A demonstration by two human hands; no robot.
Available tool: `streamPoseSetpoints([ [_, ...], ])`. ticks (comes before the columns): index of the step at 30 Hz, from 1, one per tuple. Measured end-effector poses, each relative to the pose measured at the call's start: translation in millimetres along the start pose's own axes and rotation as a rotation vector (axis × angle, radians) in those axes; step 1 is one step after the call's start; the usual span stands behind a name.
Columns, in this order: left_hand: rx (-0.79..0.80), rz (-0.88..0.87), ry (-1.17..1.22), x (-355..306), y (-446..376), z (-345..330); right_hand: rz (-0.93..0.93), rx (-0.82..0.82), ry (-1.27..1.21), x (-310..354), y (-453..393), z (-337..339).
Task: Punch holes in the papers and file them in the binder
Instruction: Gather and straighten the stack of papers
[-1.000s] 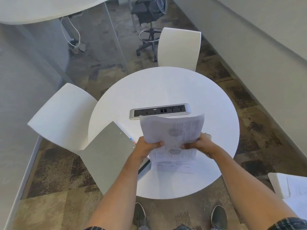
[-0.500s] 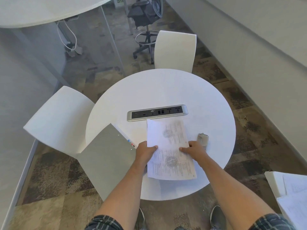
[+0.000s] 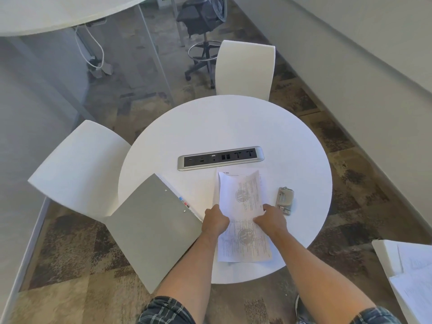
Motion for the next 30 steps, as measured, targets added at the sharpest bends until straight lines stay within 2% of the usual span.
streamPoseSetpoints([
  [4, -0.009, 0.027, 0.064, 0.7, -5.3, 5.5, 0.008, 0.021, -0.145, -2.0, -1.4, 3.0],
  [10, -0.021, -0.005, 0.132, -0.1, -6.4, 17.1, 0.022, 0.17, -0.522, -12.8, -1.2, 7.0],
  [17, -0.104, -0.096, 0.363, -9.6, 1.5, 21.3, 0.218, 0.096, -0.536, -12.6, 12.1, 29.6],
  [19, -0.119, -0.13, 0.506, -13.6, 7.9, 26.4, 0.319, 0.099, -0.643, -12.7, 15.2, 40.8],
  [22, -0.029, -0.167, 0.781, -15.1, 14.9, 36.7, 0.343, 0.202, -0.833, -10.5, 21.4, 56.5],
  [24, 0.091, -0.203, 0.853, -15.6, 17.7, 45.1, 0.4, 0.324, -0.825, -3.4, 27.7, 66.4],
  [27, 0.287, -0.278, 0.836, -18.0, 23.4, 54.0, 0.397, 0.453, -0.794, 3.0, 34.4, 72.0],
  [30, 0.292, -0.33, 0.793, -21.7, 31.7, 55.4, 0.356, 0.431, -0.788, 9.9, 35.8, 71.2],
])
Point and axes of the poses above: each hand's wrist, its own y-axis away from the middle knuckle, its own z-axis out of the back of the hand, x = y × z, the point moved 2 cm from there along -y, towards the middle knuckle, and after that the axes turned 7 degrees about x, right-handed, at the moved point
